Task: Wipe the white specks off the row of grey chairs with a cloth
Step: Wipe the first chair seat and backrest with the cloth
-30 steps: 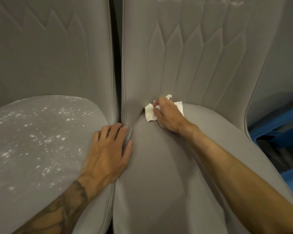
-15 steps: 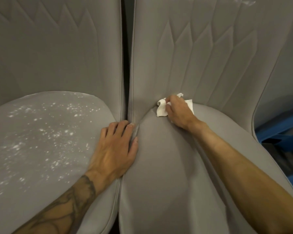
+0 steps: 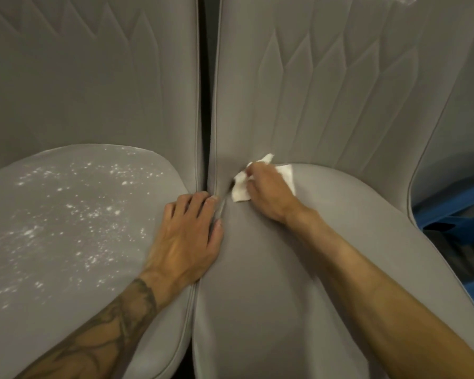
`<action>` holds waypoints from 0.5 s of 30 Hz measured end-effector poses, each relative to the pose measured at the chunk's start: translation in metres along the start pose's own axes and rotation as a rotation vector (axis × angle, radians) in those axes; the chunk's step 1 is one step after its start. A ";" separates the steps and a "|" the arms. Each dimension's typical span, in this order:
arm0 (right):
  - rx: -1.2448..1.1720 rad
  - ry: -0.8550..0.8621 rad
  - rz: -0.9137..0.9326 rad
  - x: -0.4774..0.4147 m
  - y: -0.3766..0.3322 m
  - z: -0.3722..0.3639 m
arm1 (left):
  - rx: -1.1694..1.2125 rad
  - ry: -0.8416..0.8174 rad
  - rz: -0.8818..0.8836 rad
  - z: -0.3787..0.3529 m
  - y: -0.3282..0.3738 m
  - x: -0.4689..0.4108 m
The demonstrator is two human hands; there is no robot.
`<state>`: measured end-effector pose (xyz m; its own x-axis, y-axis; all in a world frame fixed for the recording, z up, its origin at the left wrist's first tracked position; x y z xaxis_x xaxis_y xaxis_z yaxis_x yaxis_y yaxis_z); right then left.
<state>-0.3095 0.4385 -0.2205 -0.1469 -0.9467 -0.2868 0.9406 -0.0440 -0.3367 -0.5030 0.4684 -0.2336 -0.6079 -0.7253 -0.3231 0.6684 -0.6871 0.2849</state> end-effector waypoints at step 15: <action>-0.071 -0.053 0.142 0.022 -0.034 -0.001 | 0.101 -0.056 0.017 0.009 0.000 0.000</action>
<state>-0.3452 0.4193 -0.2165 0.0042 -0.9573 -0.2890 0.9263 0.1126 -0.3596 -0.5067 0.4679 -0.2256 -0.6218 -0.7362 -0.2671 0.6342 -0.6734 0.3799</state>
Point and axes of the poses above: each hand's wrist, its own x-axis away from the middle knuckle, its own z-axis out of the back of the hand, y = z × x, the point moved 6 cm from there along -x, towards the middle knuckle, and after that the axes turned 15 degrees about z, right-handed, at the moved point
